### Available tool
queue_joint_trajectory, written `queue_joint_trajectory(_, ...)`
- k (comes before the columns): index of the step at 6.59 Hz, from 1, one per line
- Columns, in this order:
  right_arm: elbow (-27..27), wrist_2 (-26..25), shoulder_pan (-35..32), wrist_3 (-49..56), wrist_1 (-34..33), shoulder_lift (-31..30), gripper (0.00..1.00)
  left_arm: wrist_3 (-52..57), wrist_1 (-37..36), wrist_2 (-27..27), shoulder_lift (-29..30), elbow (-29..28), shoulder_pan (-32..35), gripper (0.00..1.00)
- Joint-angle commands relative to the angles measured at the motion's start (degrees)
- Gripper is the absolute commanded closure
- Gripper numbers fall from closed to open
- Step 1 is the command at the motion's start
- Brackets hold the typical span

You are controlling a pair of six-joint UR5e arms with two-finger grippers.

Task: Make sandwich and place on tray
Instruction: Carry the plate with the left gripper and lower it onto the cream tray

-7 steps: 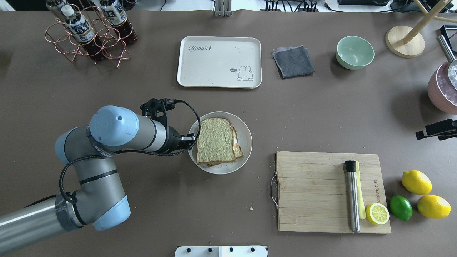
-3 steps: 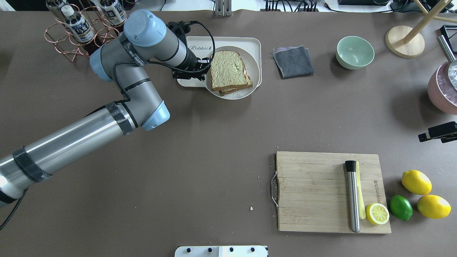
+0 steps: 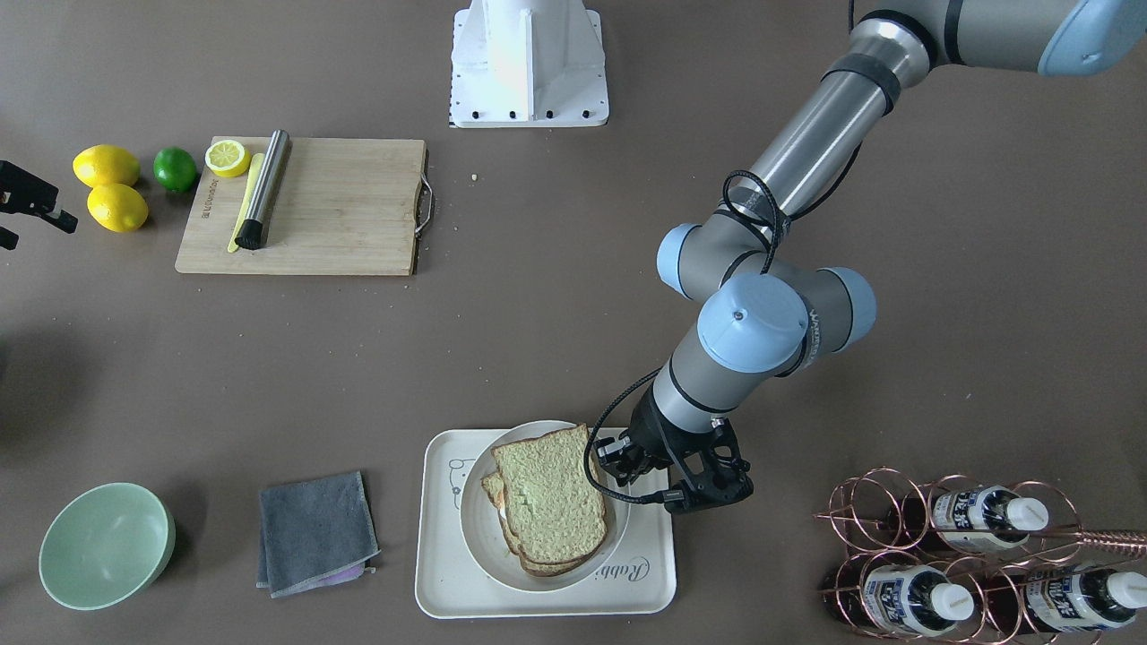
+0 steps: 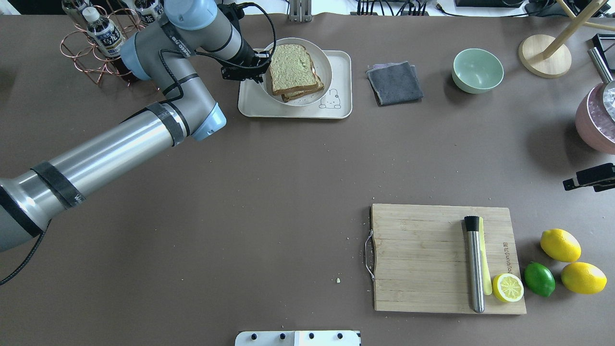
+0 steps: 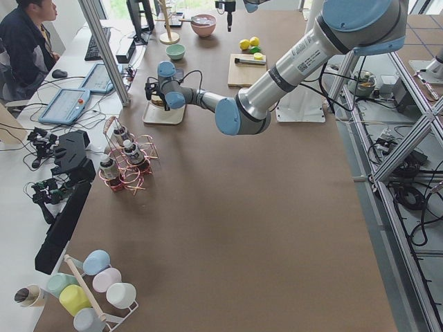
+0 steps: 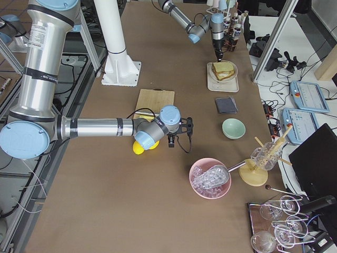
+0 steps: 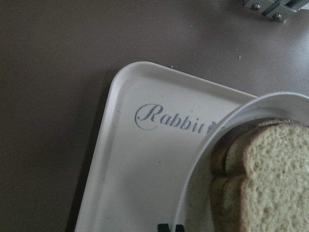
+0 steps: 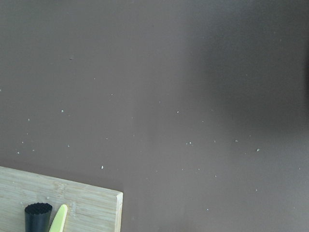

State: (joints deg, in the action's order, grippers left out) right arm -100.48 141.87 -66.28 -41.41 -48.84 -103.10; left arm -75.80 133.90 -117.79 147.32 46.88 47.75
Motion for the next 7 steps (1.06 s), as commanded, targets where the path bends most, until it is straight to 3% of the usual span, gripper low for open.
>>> queue_joint_trajectory(1,0.20,-0.10,0.01,0.02,-0.03,0.01,0.00,0.03,1.53,0.02,0.16,-0.65,-0.03,0.02)
queue_joint_trajectory(2,0.20,-0.36,0.01,0.02,-0.03,0.27,0.00,-0.49,1.54,-0.42,0.16,1.09,-0.03,0.02)
queue_joint_trajectory(3,0.20,-0.62,0.19,0.11,-0.20,0.71,0.00,-2.06,0.58,-0.51,-1.58,7.11,0.49,0.02)
queue_joint_trajectory(4,0.20,-0.54,0.01,0.11,-0.29,0.71,0.00,-1.73,-3.69,-2.16,-8.04,17.88,1.02,0.02)
queue_joint_trajectory(5,0.38,-0.62,-0.95,0.19,-0.38,0.62,0.00,-0.68,-11.04,-7.92,-13.24,27.21,3.20,0.02)
queue_joint_trajectory(7,1.25,-0.63,-4.88,7.52,-3.34,0.71,0.00,18.90,-25.36,-12.80,-26.50,44.27,10.92,0.02)
